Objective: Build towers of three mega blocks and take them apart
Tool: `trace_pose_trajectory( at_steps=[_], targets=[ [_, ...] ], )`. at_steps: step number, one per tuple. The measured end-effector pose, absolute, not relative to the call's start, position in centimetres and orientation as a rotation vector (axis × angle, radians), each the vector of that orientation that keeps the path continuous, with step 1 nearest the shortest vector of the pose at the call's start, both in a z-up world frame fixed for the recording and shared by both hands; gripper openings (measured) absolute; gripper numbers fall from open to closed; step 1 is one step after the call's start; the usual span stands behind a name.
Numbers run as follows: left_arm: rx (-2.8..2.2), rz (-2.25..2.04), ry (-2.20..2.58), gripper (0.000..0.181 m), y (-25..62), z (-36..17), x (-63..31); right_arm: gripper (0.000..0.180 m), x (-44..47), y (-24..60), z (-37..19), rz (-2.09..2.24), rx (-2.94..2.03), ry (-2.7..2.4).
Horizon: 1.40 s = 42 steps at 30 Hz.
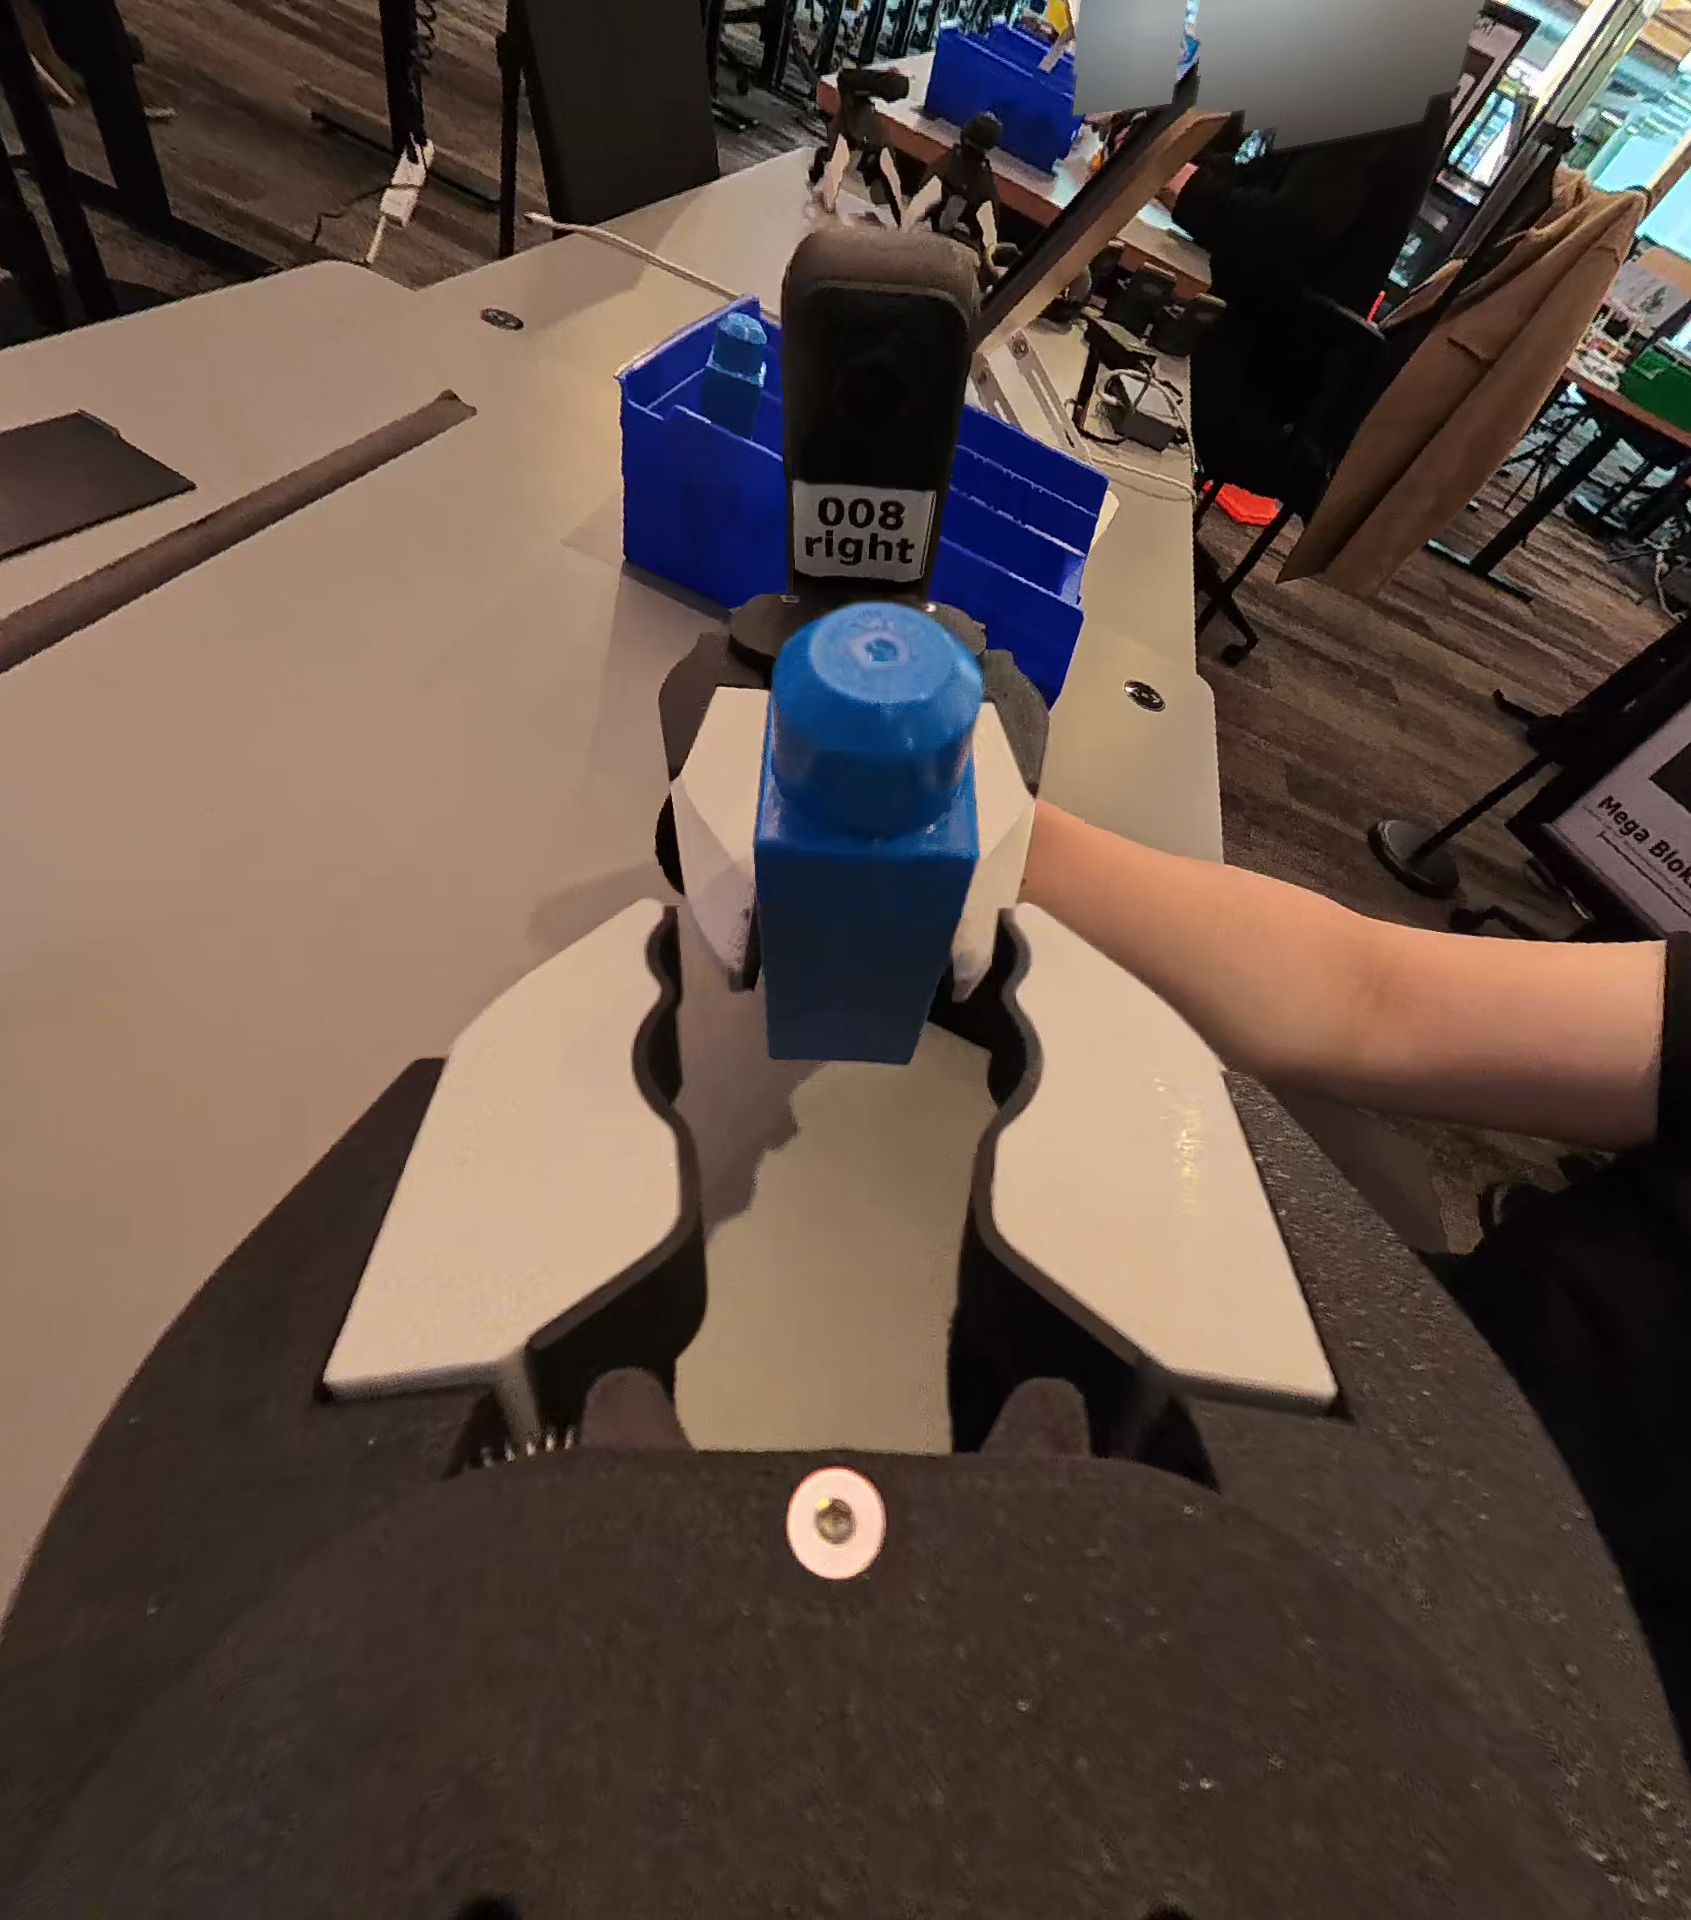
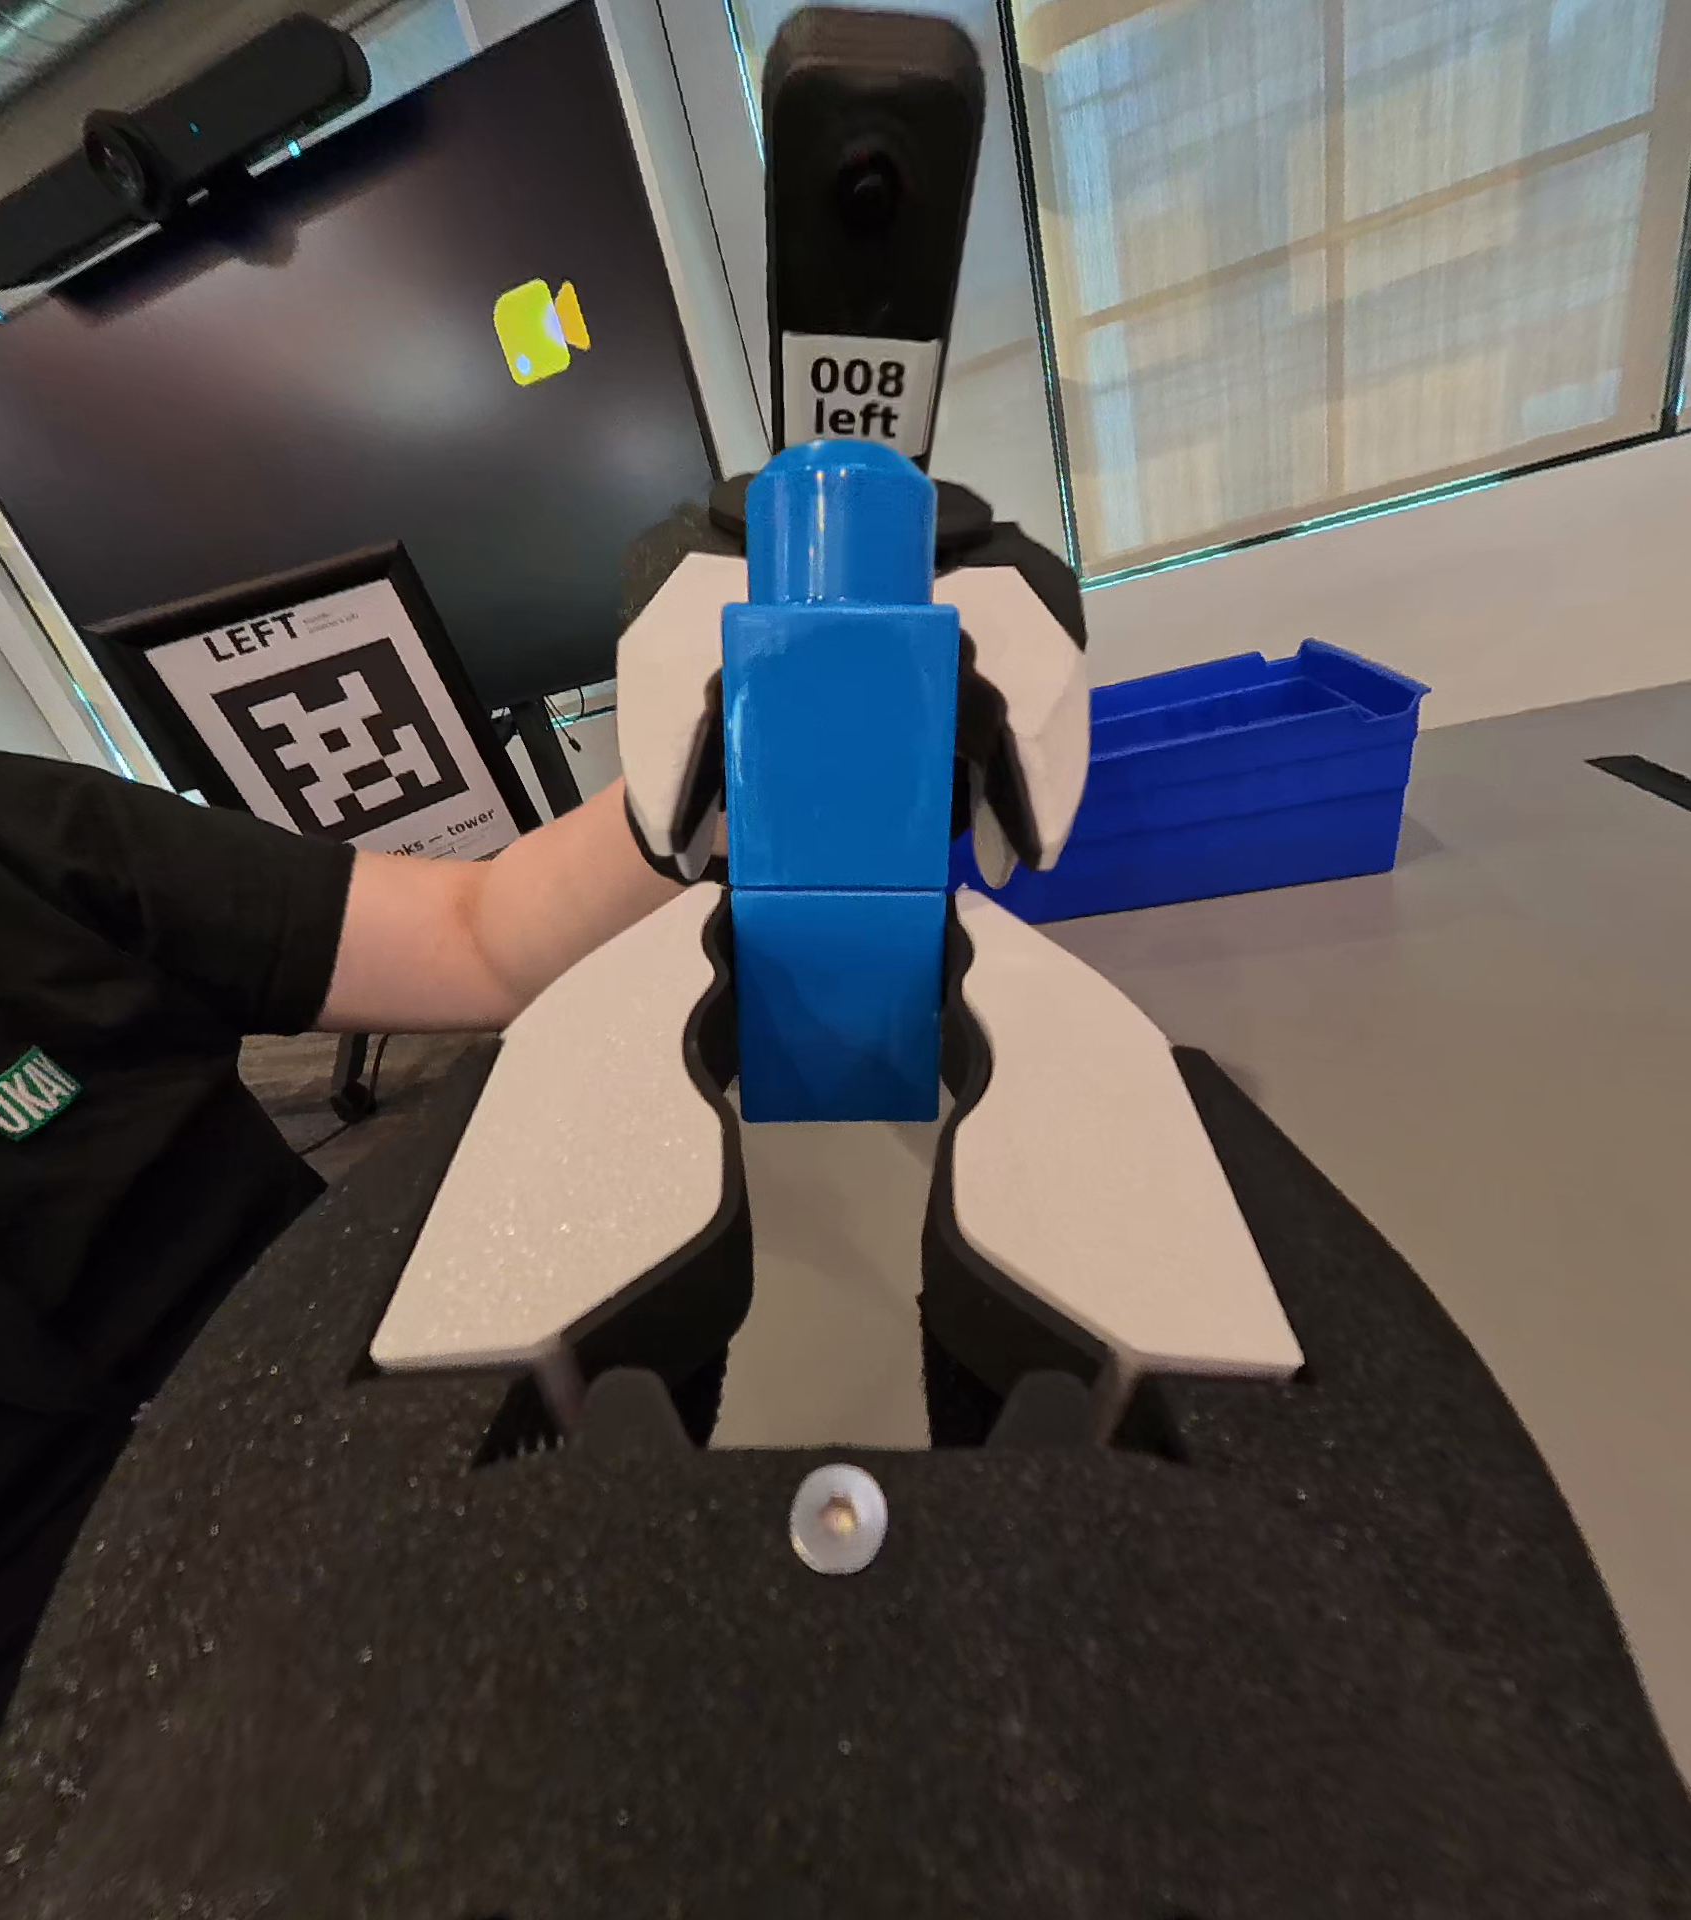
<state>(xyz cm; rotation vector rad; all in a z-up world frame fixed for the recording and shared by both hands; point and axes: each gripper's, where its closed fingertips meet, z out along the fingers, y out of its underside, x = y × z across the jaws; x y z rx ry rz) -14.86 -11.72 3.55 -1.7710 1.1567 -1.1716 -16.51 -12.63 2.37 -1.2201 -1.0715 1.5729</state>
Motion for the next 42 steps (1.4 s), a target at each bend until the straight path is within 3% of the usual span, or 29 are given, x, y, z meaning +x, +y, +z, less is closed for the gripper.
trace_pose_trajectory(
  at_steps=[6,14,18,23,30,42],
  targets=[
    [-1.656,-1.172,0.934,0.056,-11.4,5.4,-19.3,0.035,-15.7,-11.9,2.8,1.6,-1.205,-1.003],
    [-1.887,-0.667,0.737,0.043,-11.8,6.5,-34.5,0.035,-15.5,-11.3,2.7,1.59,-1.208,-0.967],
    [-2.182,-0.146,0.583,0.041,-10.9,4.6,-47.3,0.036,-15.8,-11.1,2.4,1.594,-1.221,-0.958],
    [-2.545,-0.088,0.346,0.044,-11.9,-1.5,-56.5,0.035,-16.1,-10.9,2.2,1.596,-1.234,-0.955],
    [-2.781,-0.24,0.093,0.065,-11.8,-9.2,-59.2,0.036,-16.3,-11.0,1.8,1.6,-1.246,-0.958],
    [-3.024,0.145,0.269,0.059,-11.2,-13.0,-61.0,0.036,-15.8,-10.8,2.1,1.607,-1.241,-0.945]
  ],
)
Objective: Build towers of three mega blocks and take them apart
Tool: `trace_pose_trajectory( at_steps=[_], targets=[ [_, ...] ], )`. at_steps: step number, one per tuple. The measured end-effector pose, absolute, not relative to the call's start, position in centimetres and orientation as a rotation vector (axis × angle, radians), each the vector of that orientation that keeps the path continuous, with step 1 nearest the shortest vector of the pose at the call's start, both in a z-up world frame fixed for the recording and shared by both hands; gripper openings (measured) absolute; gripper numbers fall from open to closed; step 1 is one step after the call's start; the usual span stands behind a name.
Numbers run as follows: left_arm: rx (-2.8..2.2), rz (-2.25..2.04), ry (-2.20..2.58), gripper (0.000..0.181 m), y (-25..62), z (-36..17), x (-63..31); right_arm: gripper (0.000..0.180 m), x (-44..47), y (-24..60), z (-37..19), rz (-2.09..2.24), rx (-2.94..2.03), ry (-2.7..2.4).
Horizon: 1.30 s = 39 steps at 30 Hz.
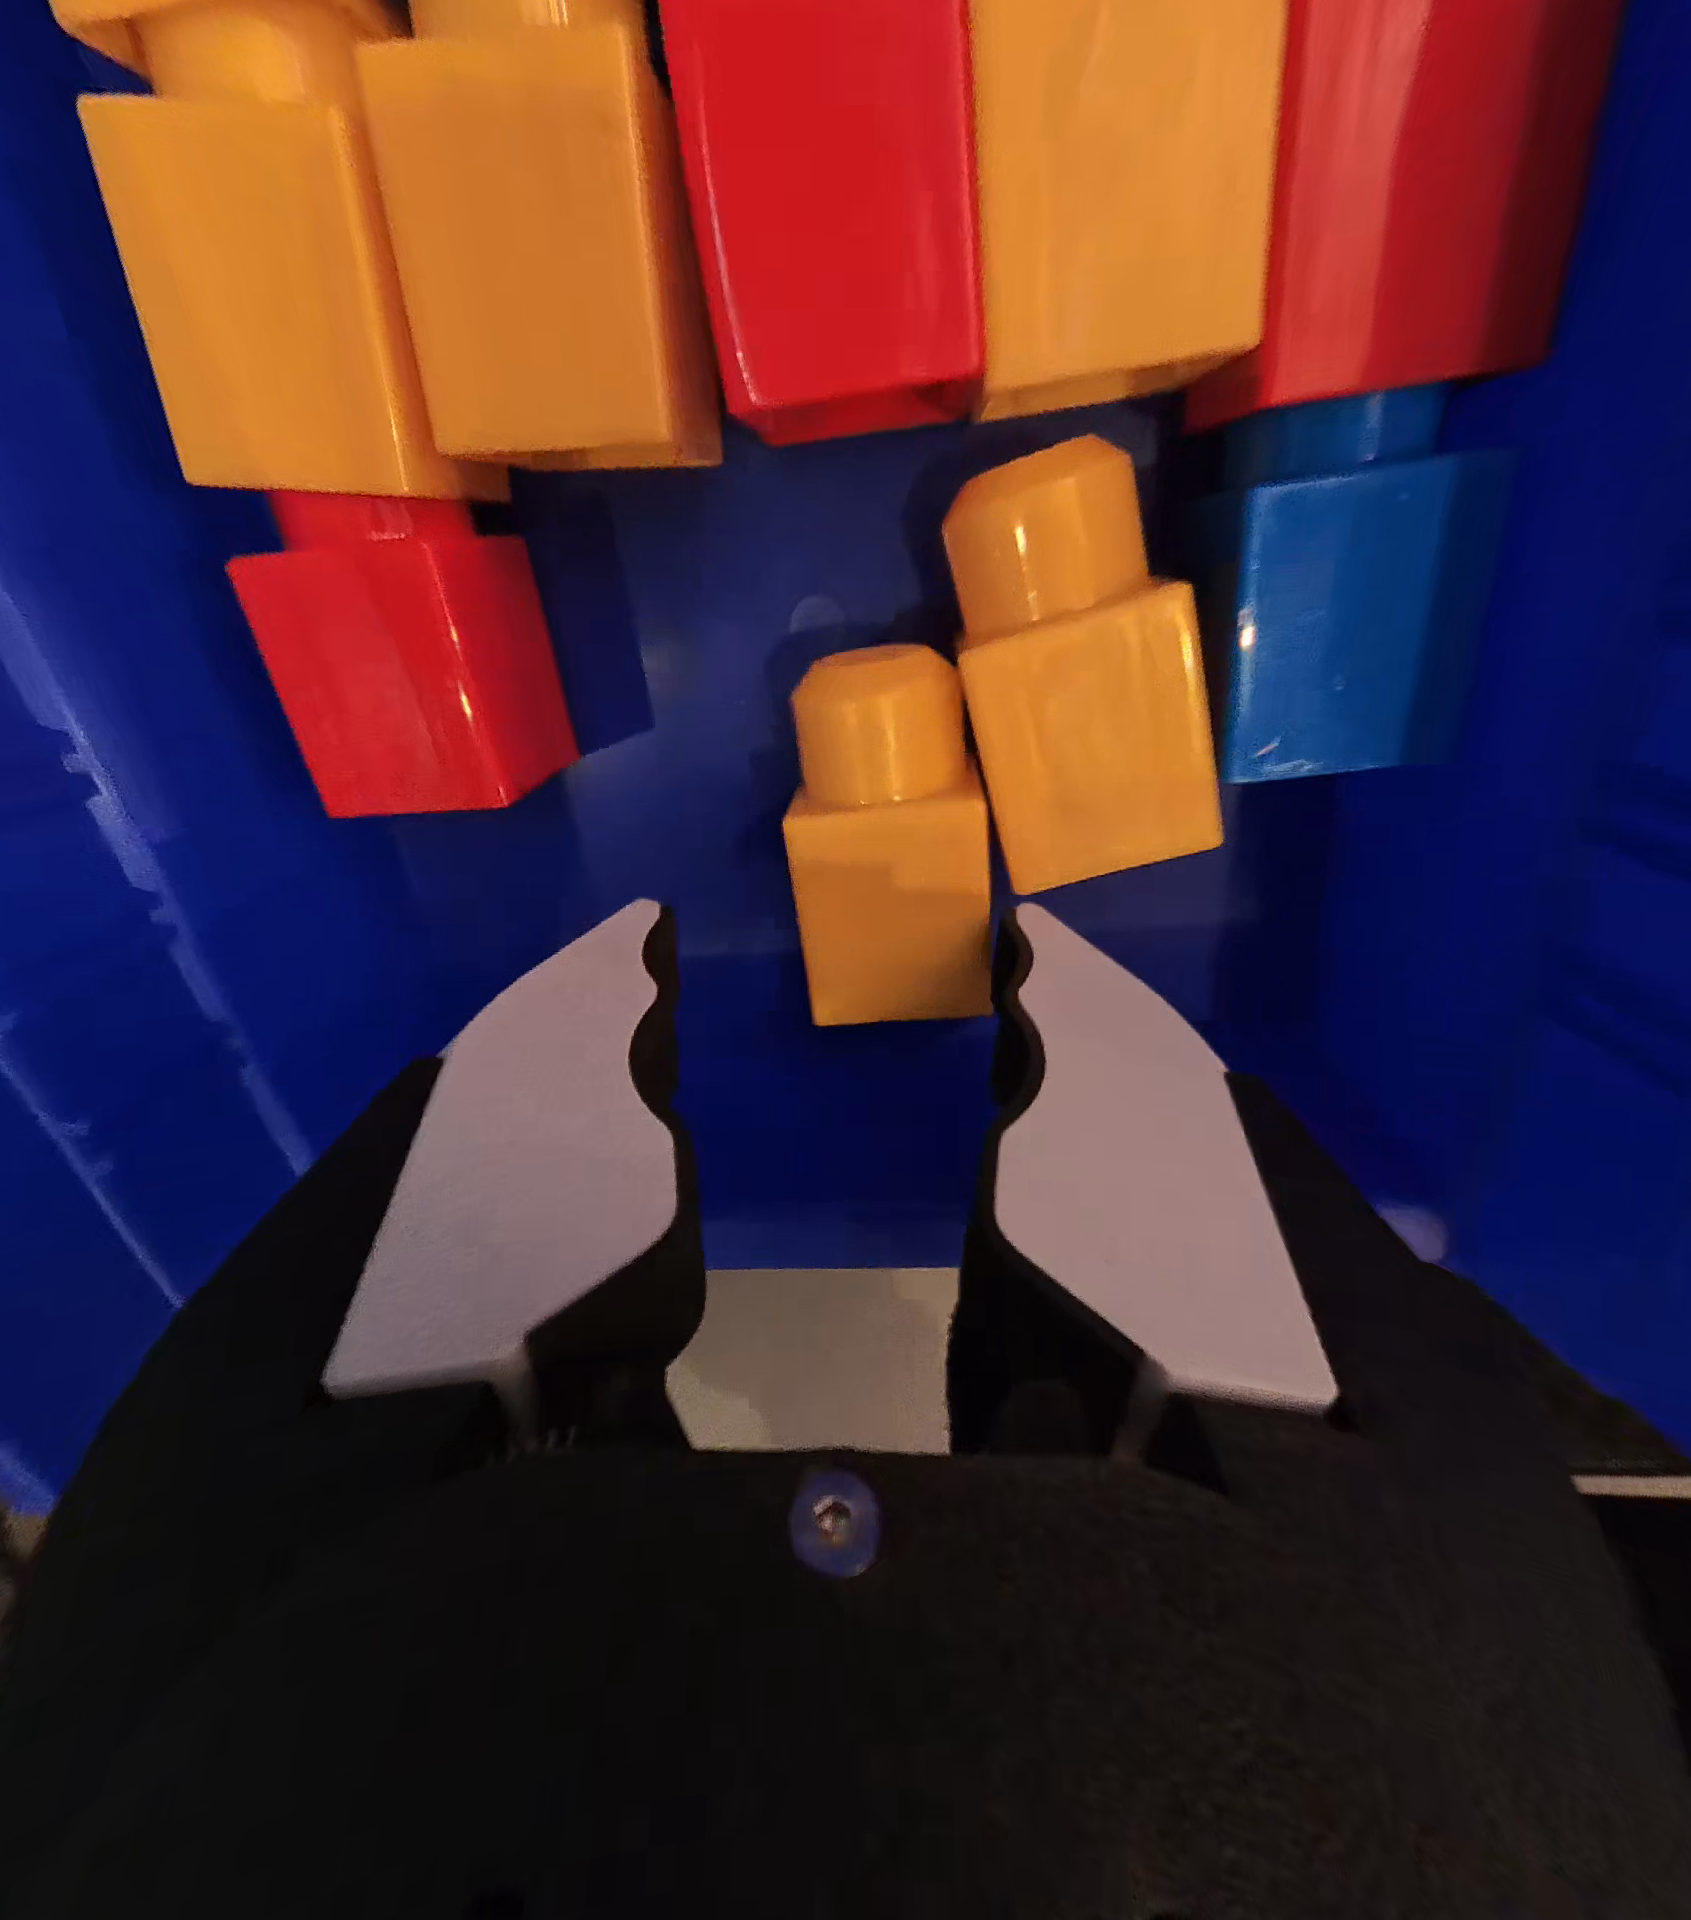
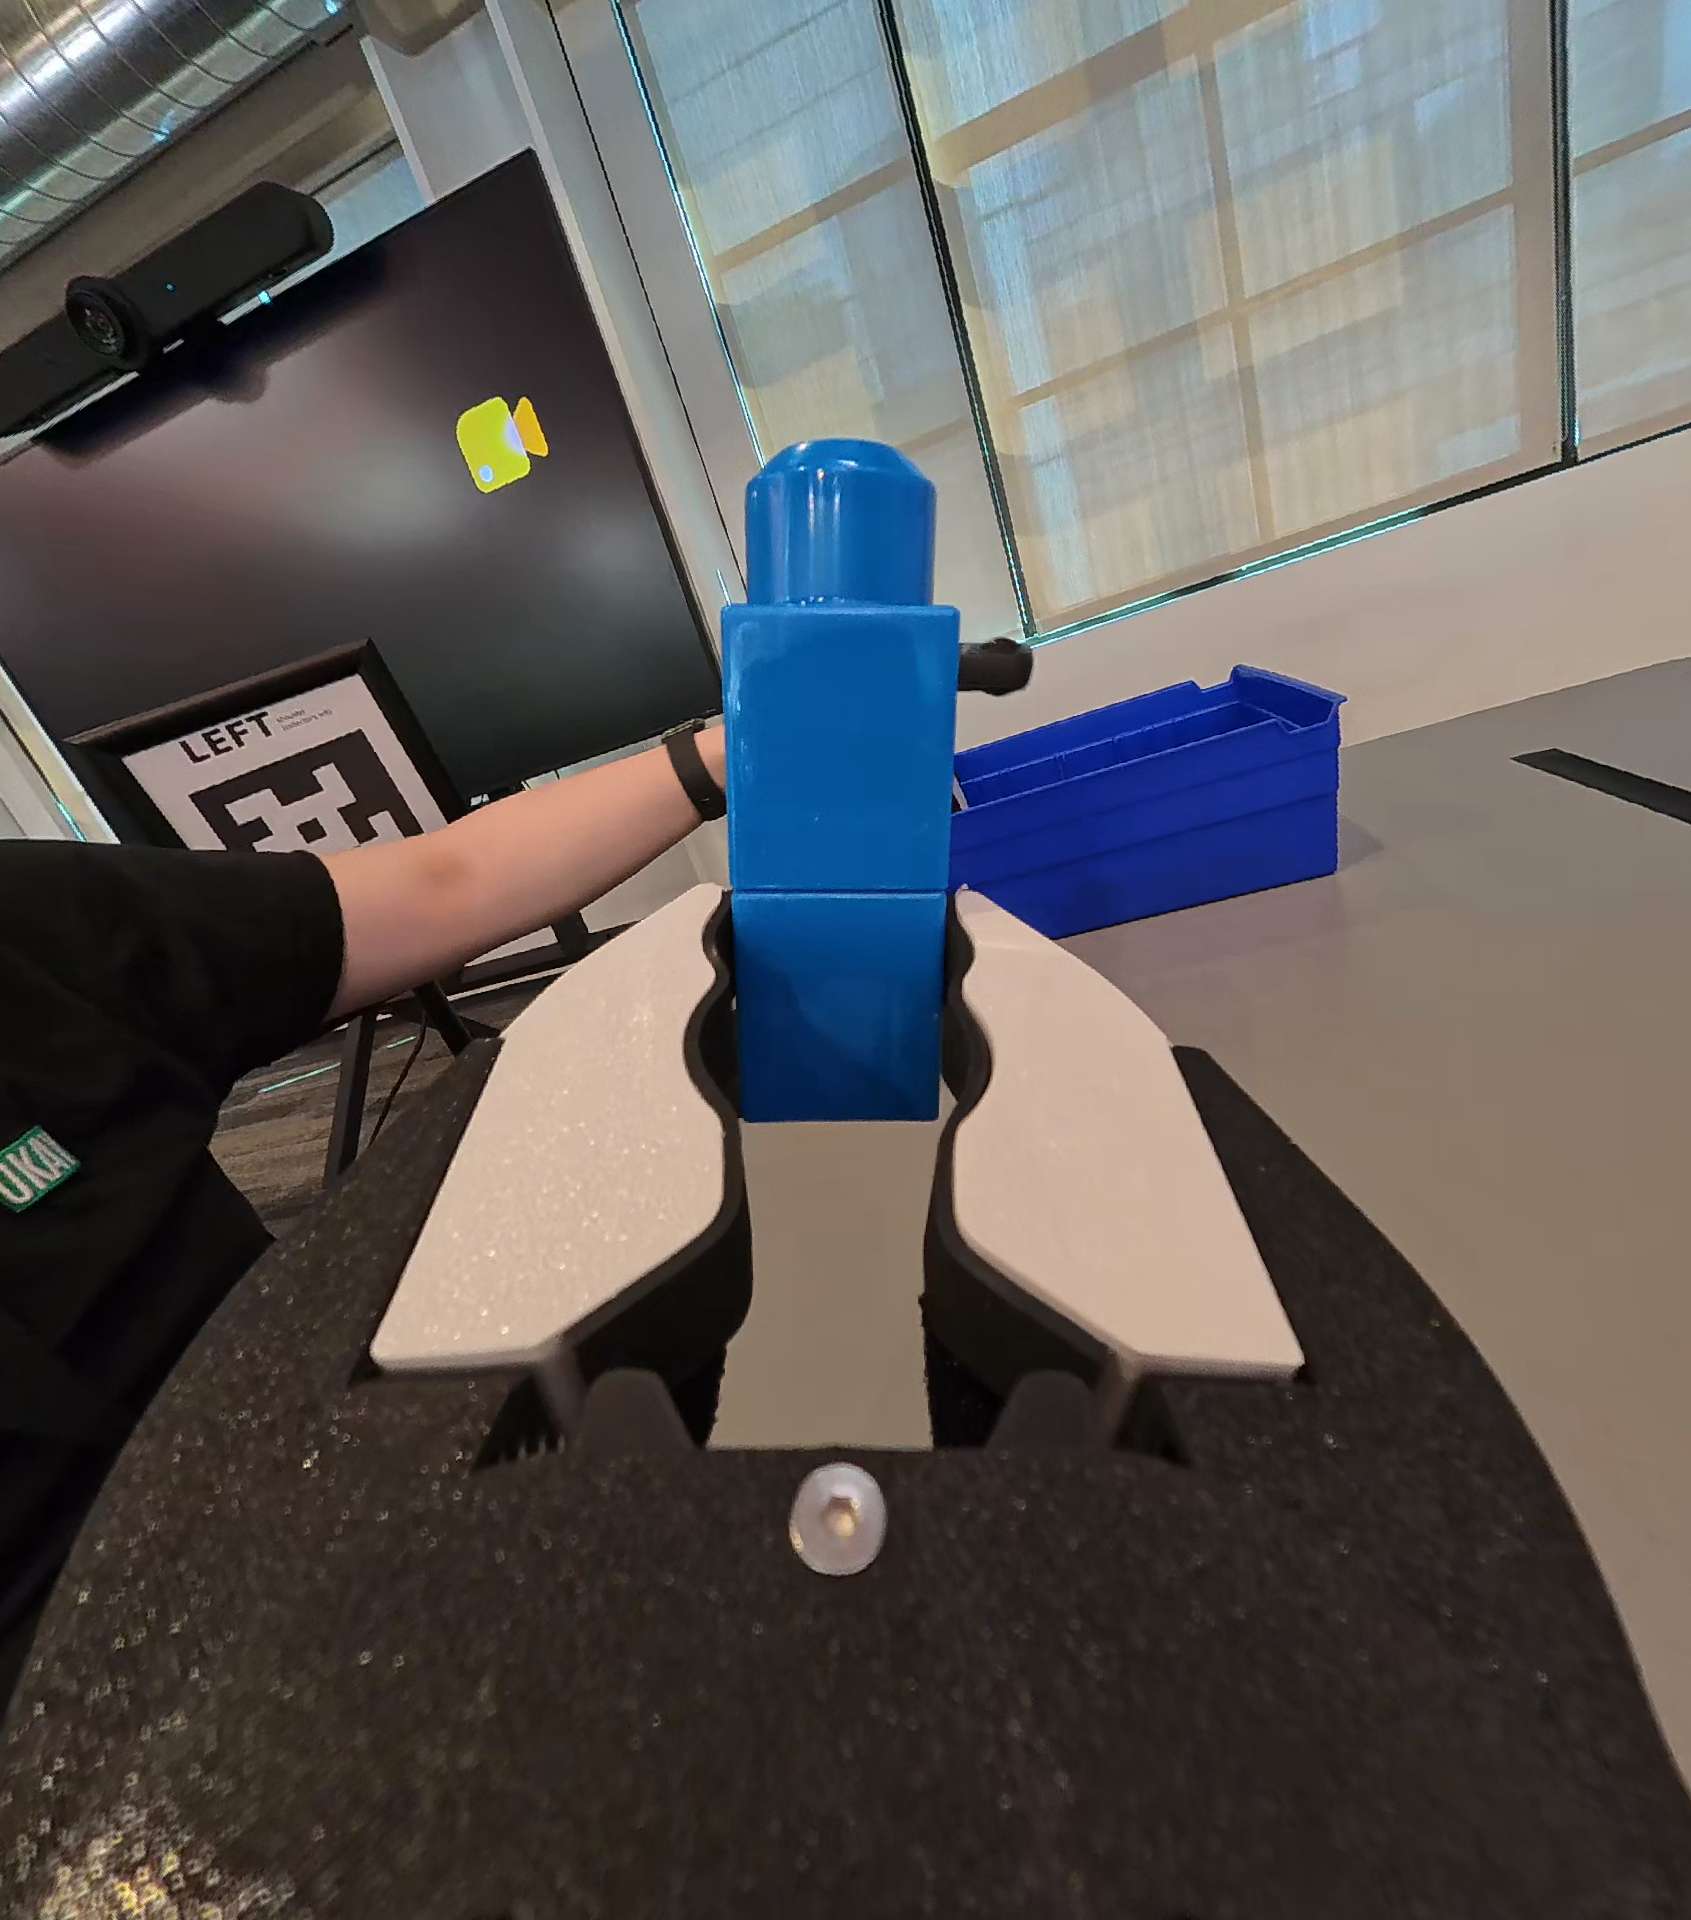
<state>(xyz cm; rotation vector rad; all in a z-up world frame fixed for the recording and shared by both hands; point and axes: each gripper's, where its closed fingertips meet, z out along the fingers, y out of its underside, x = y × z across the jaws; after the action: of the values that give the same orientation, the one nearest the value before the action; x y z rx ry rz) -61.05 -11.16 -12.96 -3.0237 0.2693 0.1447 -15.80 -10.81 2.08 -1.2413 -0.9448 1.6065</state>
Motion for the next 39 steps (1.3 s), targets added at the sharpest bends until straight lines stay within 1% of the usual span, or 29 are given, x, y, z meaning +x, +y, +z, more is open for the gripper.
trace_pose_trajectory(
  at_steps=[2,5,6,12,16,21,23,26,29,32,35,39],
  targets=[
    [-3.021,0.144,0.28,0.056,-10.8,-13.2,-61.1,0.036,-15.8,-10.8,2.1,1.609,-1.242,-0.948],
    [-3.028,0.051,0.27,0.047,-10.4,-13.7,-60.5,0.036,-16.0,-10.9,2.0,1.608,-1.246,-0.957],
    [-3.03,0.007,0.27,0.036,-10.4,-13.9,-60.2,0.036,-16.0,-11.0,2.0,1.608,-1.248,-0.96],
    [-2.985,-0.046,0.255,0.036,-10.5,-13.0,-61.0,0.036,-16.0,-11.0,1.8,1.606,-1.256,-0.968],
    [-2.852,-0.099,0.243,0.036,-10.2,-9.1,-60.9,0.035,-16.4,-10.6,1.3,1.575,-1.29,-0.97],
    [-2.519,-0.132,0.301,0.036,-8.5,-1.1,-58.6,0.036,-16.8,-10.2,1.2,1.528,-1.308,-0.959],
    [-2.309,-0.313,0.356,0.036,-7.6,2.8,-54.3,0.036,-17.1,-10.2,1.1,1.517,-1.315,-0.957],
    [-1.98,-0.679,0.494,0.036,-8.1,8.2,-44.8,0.036,-17.6,-10.5,1.1,1.503,-1.324,-0.97],
    [-1.722,-0.995,0.549,0.036,-9.0,11.4,-35.6,0.036,-18.5,-11.3,1.1,1.504,-1.324,-1.0],
    [-1.586,-1.227,0.504,0.036,-8.7,11.8,-28.9,0.036,-19.5,-12.2,1.0,1.494,-1.322,-1.039],
    [-1.484,-1.4,0.5,0.036,-8.2,11.7,-24.4,0.035,-19.9,-12.7,1.0,1.533,-1.317,-1.035],
    [-1.451,-1.4,0.609,0.036,-7.9,11.1,-20.4,0.036,-20.0,-12.7,1.2,1.568,-1.319,-1.009]
  ],
)
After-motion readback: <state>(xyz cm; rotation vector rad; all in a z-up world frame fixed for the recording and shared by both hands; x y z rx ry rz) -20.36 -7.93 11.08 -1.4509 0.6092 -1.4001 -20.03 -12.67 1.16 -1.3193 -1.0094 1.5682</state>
